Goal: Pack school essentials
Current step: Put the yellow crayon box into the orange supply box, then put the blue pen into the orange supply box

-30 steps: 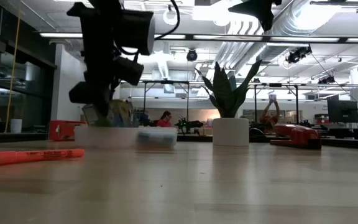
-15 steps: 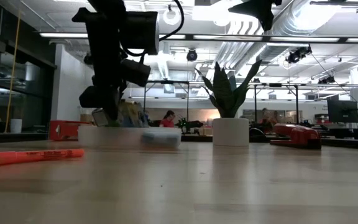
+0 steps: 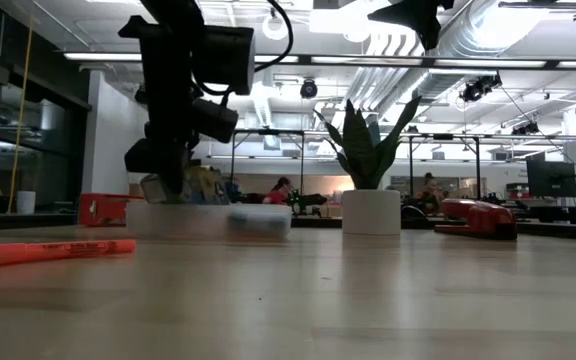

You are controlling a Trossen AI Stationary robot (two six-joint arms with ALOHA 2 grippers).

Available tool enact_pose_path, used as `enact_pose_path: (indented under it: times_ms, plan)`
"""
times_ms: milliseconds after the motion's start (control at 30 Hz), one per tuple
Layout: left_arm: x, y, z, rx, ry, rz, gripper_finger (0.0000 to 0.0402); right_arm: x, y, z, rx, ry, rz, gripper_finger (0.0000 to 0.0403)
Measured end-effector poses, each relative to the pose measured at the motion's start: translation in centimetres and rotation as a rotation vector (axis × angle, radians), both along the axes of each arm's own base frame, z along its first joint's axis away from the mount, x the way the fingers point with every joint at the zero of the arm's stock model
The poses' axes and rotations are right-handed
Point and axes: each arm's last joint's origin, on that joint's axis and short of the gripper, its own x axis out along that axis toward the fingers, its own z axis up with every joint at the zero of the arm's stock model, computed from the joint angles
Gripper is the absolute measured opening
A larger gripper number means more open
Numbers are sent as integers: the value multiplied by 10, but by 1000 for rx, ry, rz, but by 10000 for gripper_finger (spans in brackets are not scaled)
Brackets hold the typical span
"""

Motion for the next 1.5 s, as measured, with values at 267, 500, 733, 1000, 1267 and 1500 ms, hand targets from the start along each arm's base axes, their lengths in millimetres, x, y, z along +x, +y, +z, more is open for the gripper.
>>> enact_pose_path:
  times_ms: [267,500,733,1000,1267,1500]
  plan:
    - [-1,6,0,-32,0,14,72,0,0,0,0,0,-1,201]
    - [-1,6,0,-45,14,-11,110,0,0,0,7,-2,-2,201]
    - [-1,6,0,-36,15,-11,184,0,0,0,7,-2,-2,201]
    - [9,4,14,-146,-46,-12,231,0,0,0,7,-2,-3,201]
    - [21,5,49,-186,-90,-53,232,0,0,0,6,-2,-3,201]
    - [7,3,98,-208,-312,-32,231,0,0,0,7,-2,-3,201]
